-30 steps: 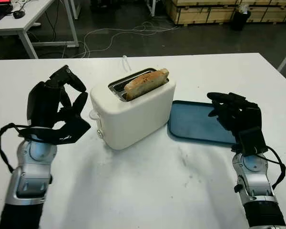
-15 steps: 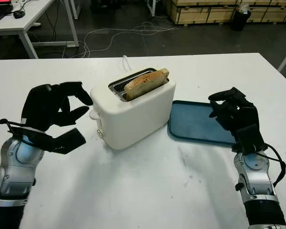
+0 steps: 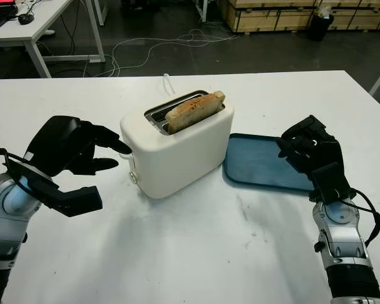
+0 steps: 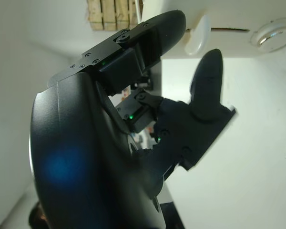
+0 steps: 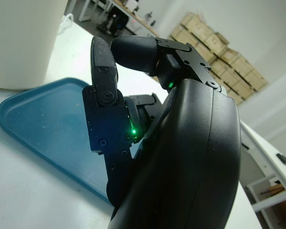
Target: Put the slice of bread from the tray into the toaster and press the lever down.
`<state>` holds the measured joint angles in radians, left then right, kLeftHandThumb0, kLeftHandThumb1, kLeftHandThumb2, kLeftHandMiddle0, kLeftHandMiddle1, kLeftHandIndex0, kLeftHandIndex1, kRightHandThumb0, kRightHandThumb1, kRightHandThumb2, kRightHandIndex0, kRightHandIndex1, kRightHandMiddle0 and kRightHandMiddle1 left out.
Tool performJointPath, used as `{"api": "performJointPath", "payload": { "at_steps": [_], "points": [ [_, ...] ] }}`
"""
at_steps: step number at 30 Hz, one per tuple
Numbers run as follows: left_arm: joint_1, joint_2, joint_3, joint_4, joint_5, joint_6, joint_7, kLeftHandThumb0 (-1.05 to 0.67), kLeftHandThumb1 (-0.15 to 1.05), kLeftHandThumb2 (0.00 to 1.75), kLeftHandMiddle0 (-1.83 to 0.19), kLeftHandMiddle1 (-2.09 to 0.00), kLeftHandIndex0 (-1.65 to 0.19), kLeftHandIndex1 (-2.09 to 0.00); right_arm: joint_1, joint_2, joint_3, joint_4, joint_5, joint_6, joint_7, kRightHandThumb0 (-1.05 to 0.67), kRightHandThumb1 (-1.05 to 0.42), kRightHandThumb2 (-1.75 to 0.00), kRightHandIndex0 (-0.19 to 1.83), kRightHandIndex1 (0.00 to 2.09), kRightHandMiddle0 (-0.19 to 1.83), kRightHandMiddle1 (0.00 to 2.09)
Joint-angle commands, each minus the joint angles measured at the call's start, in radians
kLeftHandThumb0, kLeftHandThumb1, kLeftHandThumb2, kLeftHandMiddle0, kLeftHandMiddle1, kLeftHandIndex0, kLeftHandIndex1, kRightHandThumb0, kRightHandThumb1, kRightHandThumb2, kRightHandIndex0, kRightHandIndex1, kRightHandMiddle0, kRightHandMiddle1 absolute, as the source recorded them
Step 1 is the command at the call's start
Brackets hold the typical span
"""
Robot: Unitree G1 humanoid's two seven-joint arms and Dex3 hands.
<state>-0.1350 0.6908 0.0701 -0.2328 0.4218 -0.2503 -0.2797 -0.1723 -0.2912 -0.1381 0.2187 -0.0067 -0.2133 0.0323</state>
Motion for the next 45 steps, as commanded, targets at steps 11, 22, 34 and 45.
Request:
{"api": "performJointPath", "payload": {
  "at_steps": [11, 22, 34, 45],
  "points": [
    [-0.029, 0.042, -0.009, -0.003, 0.066, 0.005, -0.041, -0.17, 0.02, 1.26, -1.07, -1.56, -1.14, 0.00, 0.001, 0.007, -0.007, -0.027, 0.011, 0.007, 0.027, -0.34, -0.92, -0.15, 0.69, 1.75, 0.40, 1.75],
    [-0.031, 0.049, -0.020, -0.002, 0.083, 0.001, -0.051, -0.20, 0.07, 1.23, -1.06, -1.55, -1.12, 0.00, 0.005, 0.006, -0.015, -0.030, 0.017, 0.000, 0.038, -0.32, -0.92, -0.15, 0.67, 1.75, 0.41, 1.75],
    [-0.023, 0.049, -0.037, -0.012, 0.112, 0.012, -0.077, -0.20, 0.11, 1.17, -1.06, -1.50, -1.11, 0.00, 0.021, -0.002, -0.023, -0.070, 0.022, 0.006, 0.053, -0.34, -0.92, -0.15, 0.65, 1.75, 0.41, 1.75],
    [-0.013, 0.047, -0.036, -0.016, 0.131, 0.023, -0.072, -0.19, 0.13, 1.12, -1.06, -1.47, -1.12, 0.00, 0.037, -0.005, -0.027, -0.094, 0.015, 0.003, 0.057, -0.33, -0.92, -0.16, 0.65, 1.75, 0.41, 1.75]
  ]
}}
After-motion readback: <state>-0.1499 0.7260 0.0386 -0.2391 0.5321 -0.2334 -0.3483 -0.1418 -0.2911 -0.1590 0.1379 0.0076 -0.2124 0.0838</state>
